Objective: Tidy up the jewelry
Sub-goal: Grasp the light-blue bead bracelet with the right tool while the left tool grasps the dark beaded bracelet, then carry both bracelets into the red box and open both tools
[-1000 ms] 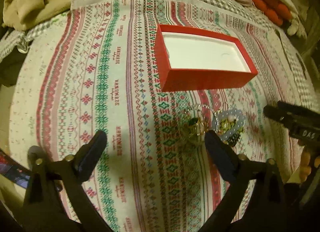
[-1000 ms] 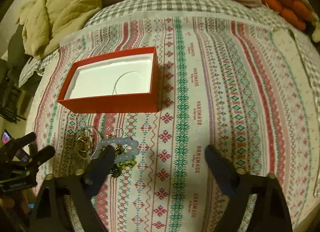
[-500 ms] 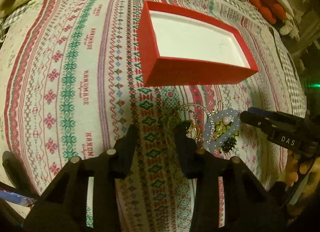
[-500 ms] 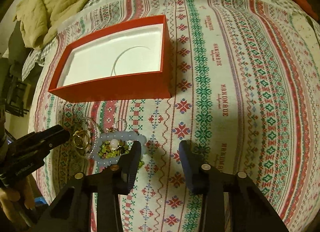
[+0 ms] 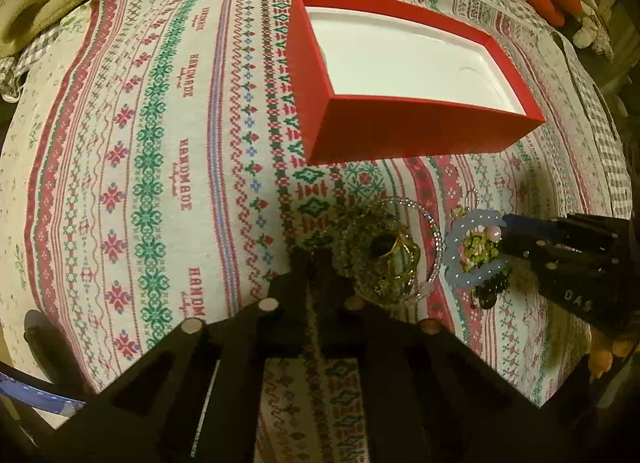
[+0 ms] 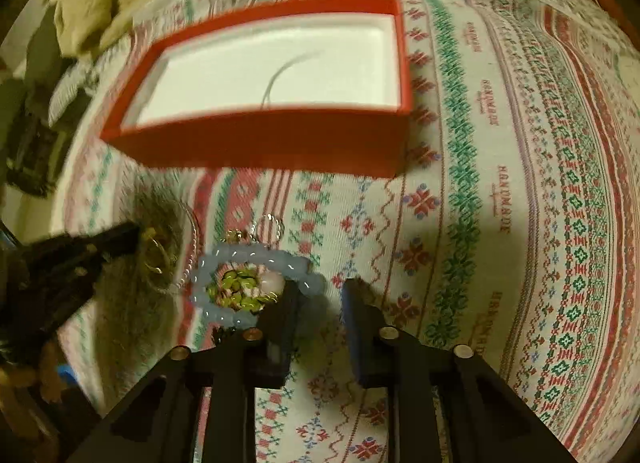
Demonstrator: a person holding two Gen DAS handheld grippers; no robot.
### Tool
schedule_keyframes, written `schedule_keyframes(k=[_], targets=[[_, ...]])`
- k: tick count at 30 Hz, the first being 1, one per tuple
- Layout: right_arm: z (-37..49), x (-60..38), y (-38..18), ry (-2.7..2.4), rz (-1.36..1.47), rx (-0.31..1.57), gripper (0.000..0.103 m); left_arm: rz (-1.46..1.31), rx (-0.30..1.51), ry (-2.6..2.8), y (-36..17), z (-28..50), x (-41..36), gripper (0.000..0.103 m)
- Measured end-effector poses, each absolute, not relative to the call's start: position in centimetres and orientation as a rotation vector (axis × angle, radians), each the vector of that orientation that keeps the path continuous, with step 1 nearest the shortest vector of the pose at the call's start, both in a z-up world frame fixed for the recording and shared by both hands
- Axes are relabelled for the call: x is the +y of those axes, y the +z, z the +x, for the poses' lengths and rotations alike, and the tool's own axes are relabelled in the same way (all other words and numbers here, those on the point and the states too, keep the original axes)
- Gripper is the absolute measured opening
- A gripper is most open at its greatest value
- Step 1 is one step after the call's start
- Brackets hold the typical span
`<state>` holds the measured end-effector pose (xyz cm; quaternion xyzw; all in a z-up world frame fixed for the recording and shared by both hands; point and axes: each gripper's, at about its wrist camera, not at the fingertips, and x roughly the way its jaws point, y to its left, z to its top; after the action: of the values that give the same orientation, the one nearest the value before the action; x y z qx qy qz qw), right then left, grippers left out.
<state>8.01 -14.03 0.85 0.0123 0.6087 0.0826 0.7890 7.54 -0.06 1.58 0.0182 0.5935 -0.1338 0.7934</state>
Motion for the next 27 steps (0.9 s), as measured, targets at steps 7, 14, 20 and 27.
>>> schedule_keyframes(k=[7,14,20,27], targets=[[7.2,-15.8,1.9,0.188,0.099,1.293,0.012,-0.014,1.246,-0.312,3.2,6.5,1.4,0.004],[6.0,-16.8,4.3,0.211,0.127,1.217,0.012,-0.060,1.177,-0.362,6.3,5.6,2.6,0.004],[3.8,-17.9,6.4,0.248,0.143,1.157,0.012,-0.080,1.120,-0.391,9.1,4.9,3.7,0.003],[2.1,-19.2,9.7,0.275,0.150,1.074,0.012,-0.082,1.058,-0.393,11.6,4.9,2.6,0.003]])
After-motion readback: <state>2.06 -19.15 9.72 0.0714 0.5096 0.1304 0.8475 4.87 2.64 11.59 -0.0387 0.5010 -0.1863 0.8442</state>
